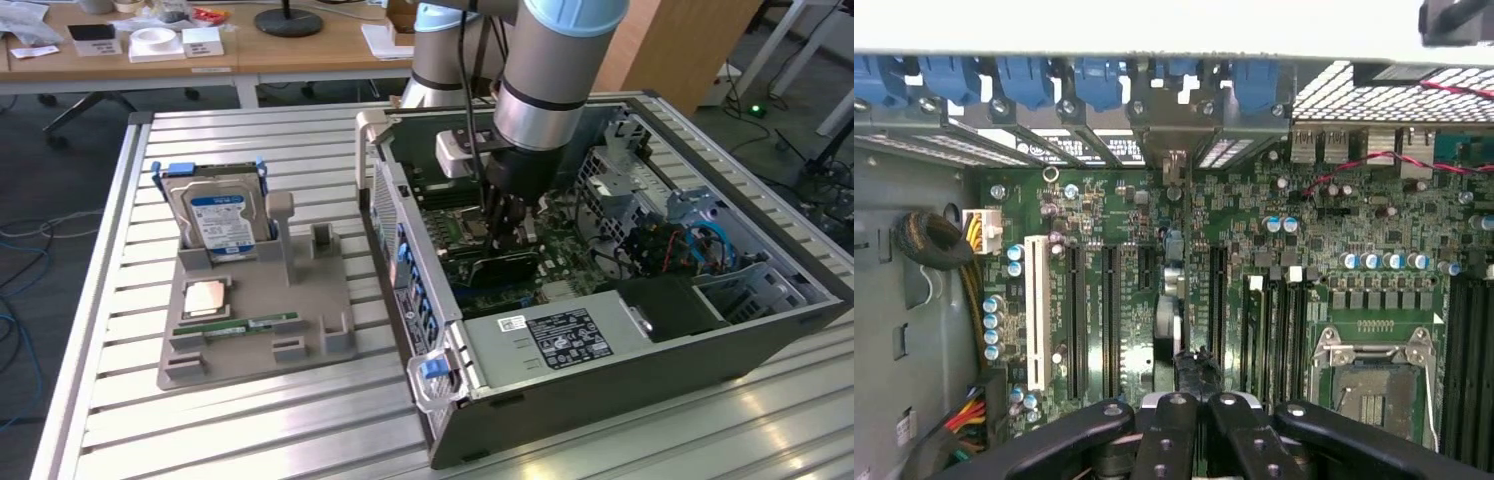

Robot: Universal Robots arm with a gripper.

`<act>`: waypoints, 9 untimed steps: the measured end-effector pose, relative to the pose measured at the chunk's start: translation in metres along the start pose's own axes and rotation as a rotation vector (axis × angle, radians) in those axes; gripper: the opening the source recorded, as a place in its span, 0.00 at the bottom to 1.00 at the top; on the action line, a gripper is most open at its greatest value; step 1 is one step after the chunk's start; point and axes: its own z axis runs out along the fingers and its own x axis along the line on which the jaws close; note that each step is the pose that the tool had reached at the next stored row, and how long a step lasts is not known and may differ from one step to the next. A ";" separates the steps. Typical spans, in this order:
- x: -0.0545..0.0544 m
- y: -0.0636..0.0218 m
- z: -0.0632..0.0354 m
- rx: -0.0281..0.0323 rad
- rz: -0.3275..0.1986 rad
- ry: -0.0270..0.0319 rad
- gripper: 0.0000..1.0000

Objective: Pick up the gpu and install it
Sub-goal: 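Press down on the gpu until it lock into place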

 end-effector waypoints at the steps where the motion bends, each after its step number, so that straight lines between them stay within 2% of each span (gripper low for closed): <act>1: 0.000 0.0000 -0.0018 -0.0001 0.000 0.0002 0.11; 9: 0.000 -0.0003 -0.0206 -0.0001 0.000 0.0003 0.11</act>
